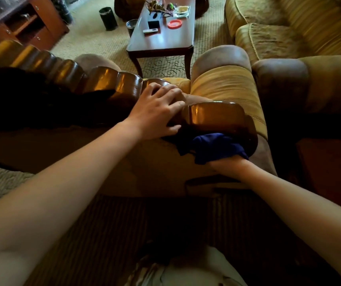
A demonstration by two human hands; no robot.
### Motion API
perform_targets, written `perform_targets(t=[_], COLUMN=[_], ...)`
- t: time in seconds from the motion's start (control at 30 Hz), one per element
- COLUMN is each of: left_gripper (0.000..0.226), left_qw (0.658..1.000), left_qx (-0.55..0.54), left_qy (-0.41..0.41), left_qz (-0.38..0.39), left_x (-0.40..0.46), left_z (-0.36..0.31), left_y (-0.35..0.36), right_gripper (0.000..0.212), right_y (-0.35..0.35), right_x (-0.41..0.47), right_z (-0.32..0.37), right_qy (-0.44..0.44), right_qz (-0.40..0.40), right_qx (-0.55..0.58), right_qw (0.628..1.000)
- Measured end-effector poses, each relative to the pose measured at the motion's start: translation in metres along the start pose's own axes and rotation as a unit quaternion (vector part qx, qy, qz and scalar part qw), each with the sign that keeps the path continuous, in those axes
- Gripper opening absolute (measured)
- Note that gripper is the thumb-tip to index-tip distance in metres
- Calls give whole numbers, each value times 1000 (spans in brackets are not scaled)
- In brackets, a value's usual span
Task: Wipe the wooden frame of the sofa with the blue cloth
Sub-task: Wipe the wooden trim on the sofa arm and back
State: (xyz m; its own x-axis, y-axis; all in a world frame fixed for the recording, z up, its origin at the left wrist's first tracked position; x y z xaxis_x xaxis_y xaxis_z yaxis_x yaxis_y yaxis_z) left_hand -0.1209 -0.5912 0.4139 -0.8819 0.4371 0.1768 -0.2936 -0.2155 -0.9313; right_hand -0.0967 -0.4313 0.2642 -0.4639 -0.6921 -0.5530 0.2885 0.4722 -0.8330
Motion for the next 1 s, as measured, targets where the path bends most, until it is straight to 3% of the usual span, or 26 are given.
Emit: perform_targets(t=[0.03,0.1,0.2,0.3,0.37,0.43,0.57,0.63,0.7,0.83,0.93,1.0], left_gripper=[59,50,40,37,38,39,36,32,31,34,35,34], left_qw=[1000,996,990,989,988,985,963,941,924,906,882,867], left_qx=[-15,-67,-107,-104,-95,-101,-118,-122,-126,-127,-118,-98], left_qy=[-6,-26,-48,-62,-76,-94,-155,-198,-233,-283,-327,-356], left_qz=[-11,-44,-78,-86,-92,-103,-188,-244,-275,-287,-319,-336], left_x=[0,-2,-4,-8,-11,-13,-20,-32,-45,-73,-102,-122], left_z=[0,1,3,5,11,20,47,68,91,131,163,188], left_y=[-2,-8,-17,-19,-20,-27,-54,-70,-80,-90,-102,-110], right_gripper=[23,28,49,46,44,55,45,40,42,57,62,49], right_y=[8,25,8,-36,-60,-83,-149,-174,-200,-257,-289,-308], right_x=[-4,-13,-14,-31,-42,-31,-10,-6,0,20,43,58], right_z=[-17,-41,-39,-17,-11,-13,6,28,50,105,133,140], right_qy=[59,93,20,-10,13,5,1,-14,-59,-181,-192,-178], right_qz=[-62,-122,-254,-346,-476,-537,-641,-666,-666,-621,-598,-599], right_qx=[70,94,80,77,42,50,329,372,381,368,362,329], right_qw=[994,984,964,935,878,842,693,646,638,667,689,708])
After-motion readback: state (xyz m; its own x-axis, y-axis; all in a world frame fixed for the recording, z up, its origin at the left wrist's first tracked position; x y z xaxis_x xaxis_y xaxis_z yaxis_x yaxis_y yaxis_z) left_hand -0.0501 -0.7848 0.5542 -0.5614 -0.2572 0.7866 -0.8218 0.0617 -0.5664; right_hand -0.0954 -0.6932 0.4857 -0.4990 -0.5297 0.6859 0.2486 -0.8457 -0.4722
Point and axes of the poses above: each hand's wrist, its own x-axis towards the middle knuckle, its own y-axis out of the palm, z = x × y, the point moved 7 cm from there along x, towards the middle knuckle, and after that the axes turned 6 degrees about -y, right-handed, at the moved point
